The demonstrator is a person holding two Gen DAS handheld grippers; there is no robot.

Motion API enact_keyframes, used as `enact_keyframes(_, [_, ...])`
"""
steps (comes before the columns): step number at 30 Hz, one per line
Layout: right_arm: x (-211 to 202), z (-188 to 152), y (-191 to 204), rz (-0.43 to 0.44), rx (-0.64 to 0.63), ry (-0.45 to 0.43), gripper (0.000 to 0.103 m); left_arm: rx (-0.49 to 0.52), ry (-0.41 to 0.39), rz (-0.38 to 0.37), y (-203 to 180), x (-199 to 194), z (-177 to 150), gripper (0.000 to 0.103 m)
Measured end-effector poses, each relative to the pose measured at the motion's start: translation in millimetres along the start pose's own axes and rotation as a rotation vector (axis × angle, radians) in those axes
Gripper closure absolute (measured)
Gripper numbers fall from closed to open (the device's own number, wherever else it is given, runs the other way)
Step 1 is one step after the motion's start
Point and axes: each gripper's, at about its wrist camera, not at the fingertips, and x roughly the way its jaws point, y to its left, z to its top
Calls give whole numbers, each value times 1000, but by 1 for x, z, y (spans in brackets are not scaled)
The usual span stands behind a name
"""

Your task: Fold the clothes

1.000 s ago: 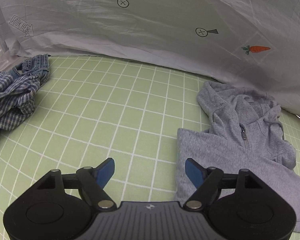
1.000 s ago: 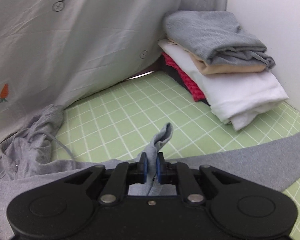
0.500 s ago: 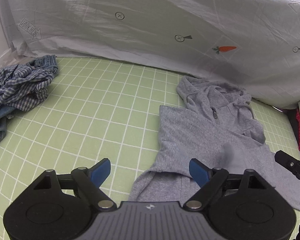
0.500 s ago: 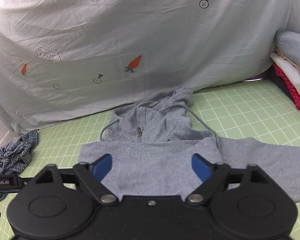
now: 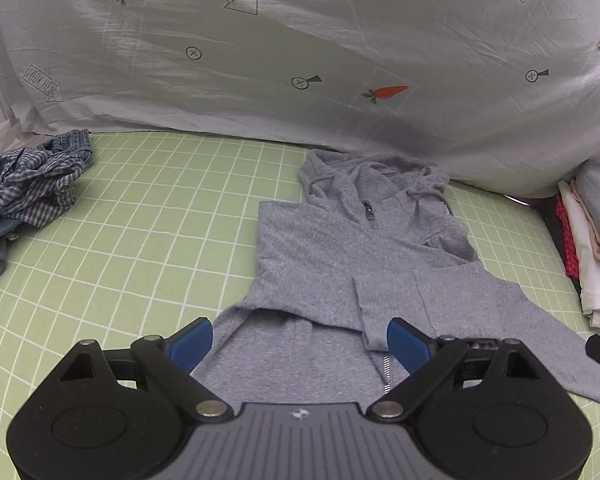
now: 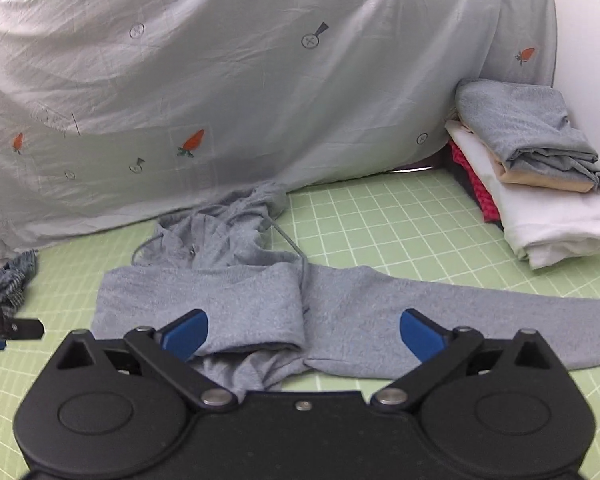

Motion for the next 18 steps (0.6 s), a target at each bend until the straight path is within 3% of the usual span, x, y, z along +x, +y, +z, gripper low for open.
enact_keyframes(5, [34,6,-37,47,15,3,0,-9,13,-82,-30,41,-4,15])
enact_keyframes(8, [57,7,-54,-22,-4,27,0,1,82,-69,-44,75,-2,30])
enact_keyframes(11, [75,14,-66,-118,-36,62,0,1,86,-59,-49,95,7,30])
enact_keyframes(15, [93,21,-82,-145,7,121,0,0,115,-47,-53,115,14,33])
enact_keyframes(18, [100,17,-83,-165,12,131,0,-4,171,-52,-55,135,17,45])
